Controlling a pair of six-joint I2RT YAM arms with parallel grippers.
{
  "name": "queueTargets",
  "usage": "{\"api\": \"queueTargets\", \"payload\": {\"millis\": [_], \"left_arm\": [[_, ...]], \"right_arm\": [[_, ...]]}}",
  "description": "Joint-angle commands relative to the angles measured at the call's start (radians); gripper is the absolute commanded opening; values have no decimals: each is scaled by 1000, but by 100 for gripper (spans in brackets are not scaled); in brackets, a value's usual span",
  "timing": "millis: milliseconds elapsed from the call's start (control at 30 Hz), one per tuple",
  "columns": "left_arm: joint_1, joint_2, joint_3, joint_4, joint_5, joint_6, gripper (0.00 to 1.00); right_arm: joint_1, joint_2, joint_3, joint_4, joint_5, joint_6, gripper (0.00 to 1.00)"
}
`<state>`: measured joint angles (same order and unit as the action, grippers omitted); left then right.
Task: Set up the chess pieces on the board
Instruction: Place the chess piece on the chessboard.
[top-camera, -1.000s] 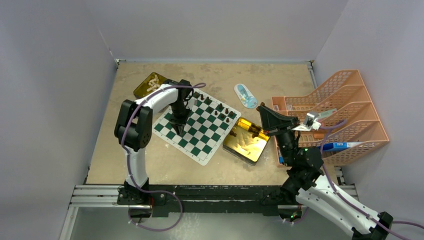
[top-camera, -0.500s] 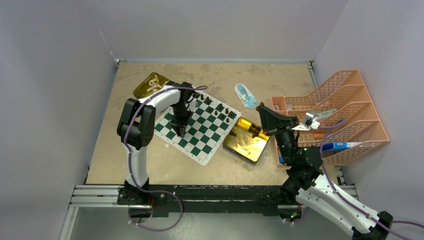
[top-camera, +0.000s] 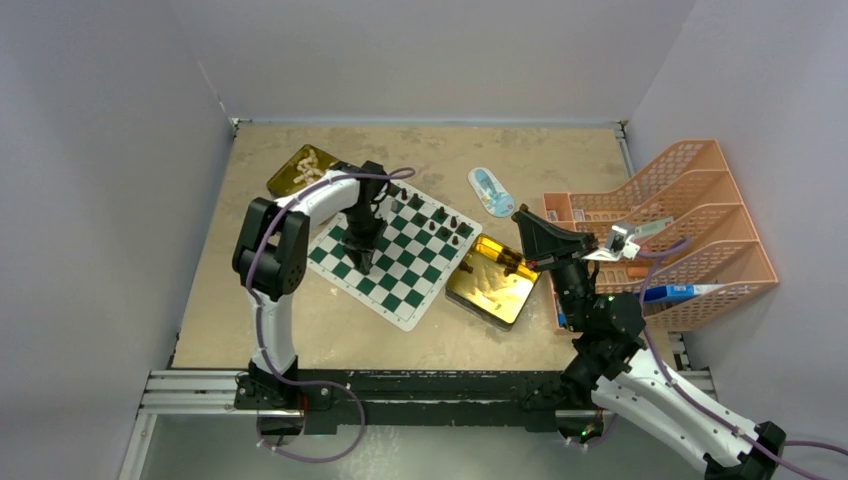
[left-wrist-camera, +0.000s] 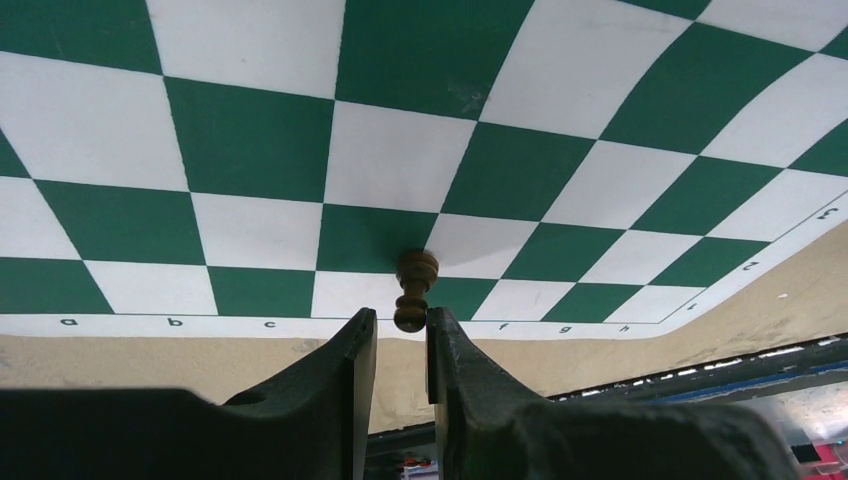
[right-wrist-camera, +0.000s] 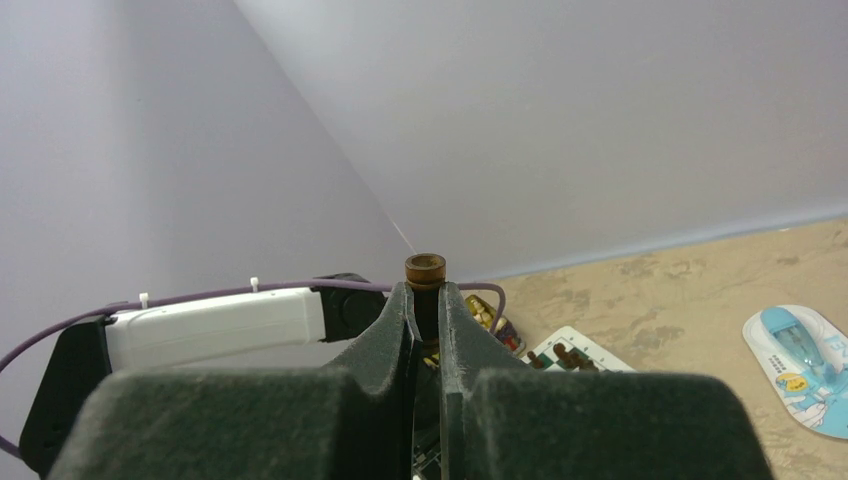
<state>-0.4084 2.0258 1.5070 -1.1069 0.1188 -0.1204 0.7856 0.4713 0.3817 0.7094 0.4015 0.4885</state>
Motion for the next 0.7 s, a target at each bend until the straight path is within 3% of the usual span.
{"api": "queueTargets", "payload": {"millis": [0, 133, 233, 667], "left_arm": [[-4, -76, -5, 22, 21, -4, 24], [-4, -87, -13, 23, 32, -8, 15], [-4, -94, -20, 28, 49, -11, 14], [-4, -116, -59, 61, 68, -15, 26]], "right_arm": [[4, 5, 11, 63, -1, -20, 0], [4, 8, 11, 66, -3, -22, 0], [4, 9, 8, 68, -2, -22, 0], [4, -1, 9, 67, -6, -27, 0]]}}
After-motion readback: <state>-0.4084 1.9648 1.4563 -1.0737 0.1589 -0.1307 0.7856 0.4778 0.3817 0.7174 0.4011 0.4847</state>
